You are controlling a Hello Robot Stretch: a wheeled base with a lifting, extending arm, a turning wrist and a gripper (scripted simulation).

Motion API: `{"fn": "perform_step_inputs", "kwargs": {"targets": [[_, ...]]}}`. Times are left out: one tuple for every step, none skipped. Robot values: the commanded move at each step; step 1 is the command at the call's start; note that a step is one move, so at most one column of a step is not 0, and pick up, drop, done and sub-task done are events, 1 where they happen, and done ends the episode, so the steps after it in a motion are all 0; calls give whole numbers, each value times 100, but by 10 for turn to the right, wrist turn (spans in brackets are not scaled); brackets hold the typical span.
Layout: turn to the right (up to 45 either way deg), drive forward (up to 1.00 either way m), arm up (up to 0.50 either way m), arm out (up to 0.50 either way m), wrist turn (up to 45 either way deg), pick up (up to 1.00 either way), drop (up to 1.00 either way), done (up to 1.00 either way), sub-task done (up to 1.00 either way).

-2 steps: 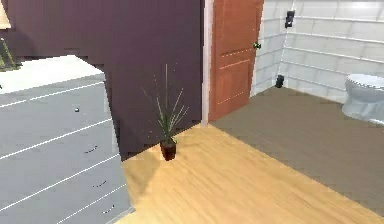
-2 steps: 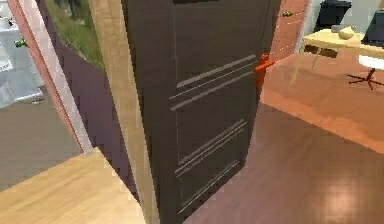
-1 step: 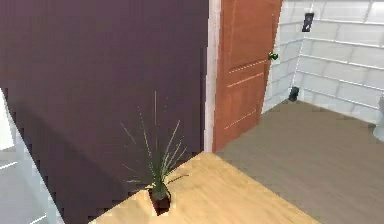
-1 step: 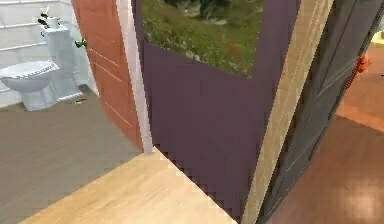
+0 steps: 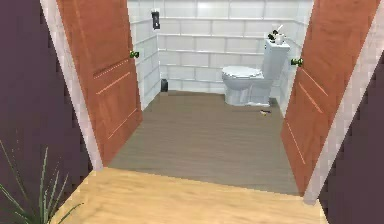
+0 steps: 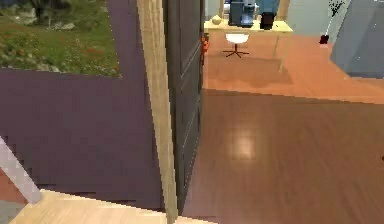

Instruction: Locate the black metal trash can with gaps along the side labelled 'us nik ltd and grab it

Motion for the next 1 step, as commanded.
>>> {"fn": "perform_step_inputs", "kwargs": {"targets": [[0,100,0,0,0,0,0,0,0]]}}
